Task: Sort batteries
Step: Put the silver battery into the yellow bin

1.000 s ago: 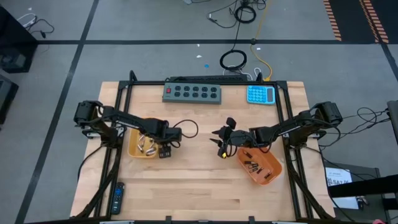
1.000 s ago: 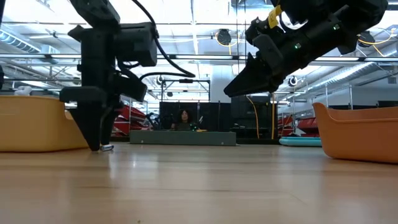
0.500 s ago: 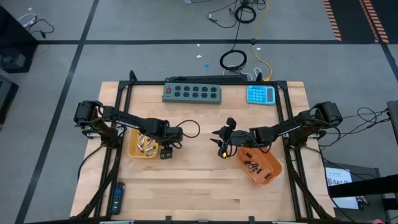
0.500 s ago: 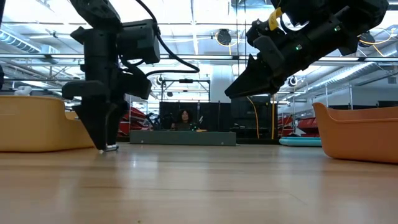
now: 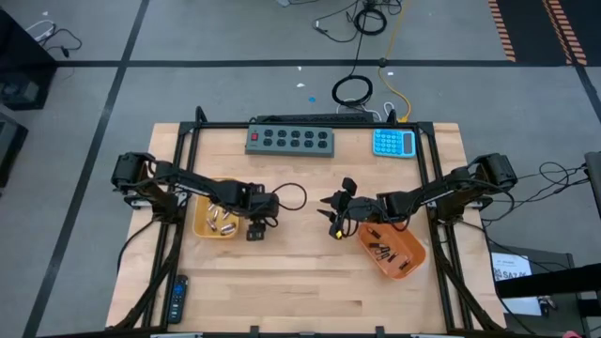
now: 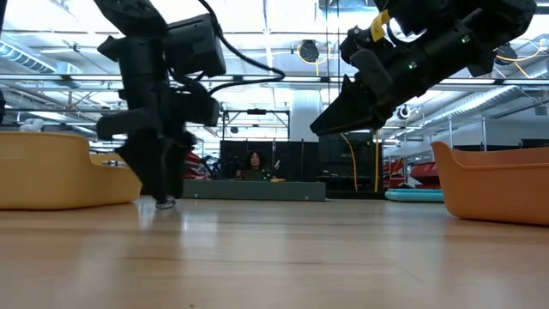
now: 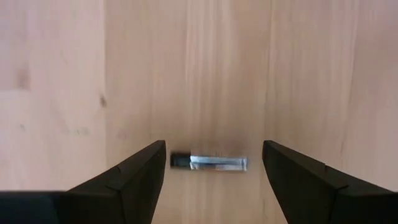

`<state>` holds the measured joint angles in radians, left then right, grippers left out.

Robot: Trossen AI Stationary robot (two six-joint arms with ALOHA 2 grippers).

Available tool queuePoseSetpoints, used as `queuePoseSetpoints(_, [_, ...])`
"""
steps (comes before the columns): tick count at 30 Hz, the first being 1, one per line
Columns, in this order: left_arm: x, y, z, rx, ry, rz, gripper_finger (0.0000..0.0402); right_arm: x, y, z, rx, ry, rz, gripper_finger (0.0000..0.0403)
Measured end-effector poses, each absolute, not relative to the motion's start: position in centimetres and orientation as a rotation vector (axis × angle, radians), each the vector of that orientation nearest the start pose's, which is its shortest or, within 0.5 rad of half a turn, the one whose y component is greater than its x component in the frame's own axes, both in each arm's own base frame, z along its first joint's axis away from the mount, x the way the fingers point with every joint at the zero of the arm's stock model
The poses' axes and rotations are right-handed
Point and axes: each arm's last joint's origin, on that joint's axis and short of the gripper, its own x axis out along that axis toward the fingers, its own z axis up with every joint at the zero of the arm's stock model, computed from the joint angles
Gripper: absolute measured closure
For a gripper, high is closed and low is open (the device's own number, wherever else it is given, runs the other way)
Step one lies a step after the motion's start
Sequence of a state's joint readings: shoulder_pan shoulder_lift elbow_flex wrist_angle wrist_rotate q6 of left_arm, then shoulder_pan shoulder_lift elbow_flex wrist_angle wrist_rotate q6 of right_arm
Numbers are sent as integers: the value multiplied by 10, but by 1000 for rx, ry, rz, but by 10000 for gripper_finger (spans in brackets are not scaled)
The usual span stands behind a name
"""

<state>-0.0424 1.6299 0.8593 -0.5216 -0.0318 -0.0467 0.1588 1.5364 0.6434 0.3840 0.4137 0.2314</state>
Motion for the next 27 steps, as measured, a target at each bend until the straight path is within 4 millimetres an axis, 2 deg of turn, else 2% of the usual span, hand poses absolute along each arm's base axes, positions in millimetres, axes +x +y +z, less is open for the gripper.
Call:
queuePoseSetpoints(4, [283,-10,147,-13,1254,39,127,292,35,168,81,457,-304,260])
queuePoseSetpoints(13, [287,-11,130,-21,1312,17,127,292,35,168,82,454,-304,260])
queuePoseSetpoints(27, [291,-12,128,-17,1274,13,136,292,35,168,82,454,-303,260])
